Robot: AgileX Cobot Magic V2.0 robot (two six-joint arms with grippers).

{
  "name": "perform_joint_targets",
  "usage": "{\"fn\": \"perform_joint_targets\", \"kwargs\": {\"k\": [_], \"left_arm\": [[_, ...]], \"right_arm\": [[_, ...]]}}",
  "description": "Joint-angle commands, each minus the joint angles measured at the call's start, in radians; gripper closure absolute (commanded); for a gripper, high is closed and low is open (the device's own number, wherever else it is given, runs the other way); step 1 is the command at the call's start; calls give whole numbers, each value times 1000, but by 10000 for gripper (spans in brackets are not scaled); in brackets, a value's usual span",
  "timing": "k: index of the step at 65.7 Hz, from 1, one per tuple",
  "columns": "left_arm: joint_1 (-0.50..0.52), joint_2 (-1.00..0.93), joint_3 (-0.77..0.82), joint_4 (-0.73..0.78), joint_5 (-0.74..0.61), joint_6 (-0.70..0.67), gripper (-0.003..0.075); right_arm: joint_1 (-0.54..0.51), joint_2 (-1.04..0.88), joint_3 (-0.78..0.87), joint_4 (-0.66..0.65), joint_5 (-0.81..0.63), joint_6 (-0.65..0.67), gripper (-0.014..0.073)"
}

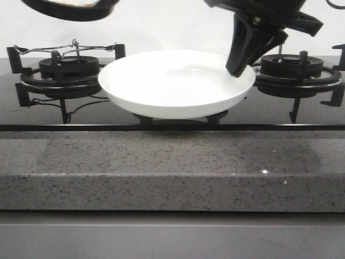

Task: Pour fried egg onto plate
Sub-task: 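Tilt the pan over the plate with the left gripper, sliding egg out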

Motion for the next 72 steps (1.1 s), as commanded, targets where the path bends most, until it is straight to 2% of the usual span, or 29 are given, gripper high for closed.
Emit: {"fn": "perform_joint_targets", "kwargs": {"k": [1, 21, 49, 60, 72], "left_arm": [[-43, -96, -33, -38, -23, 2, 741], [-213, -212, -33, 117, -159, 58, 741], [-506, -301, -33, 312, -366, 336, 741], [-616, -312, -33, 444, -431, 447, 741], [-678, -312, -33, 553, -458, 454, 741]], "right_arm": [[-1, -51, -30, 9, -21, -8, 662], [-1, -51, -30, 9, -21, -8, 662], [-1, -51, -30, 9, -21, -8, 662], [-1, -51, -30, 9, -21, -8, 662], [-1, -51, -30, 9, -21, -8, 662]]}}
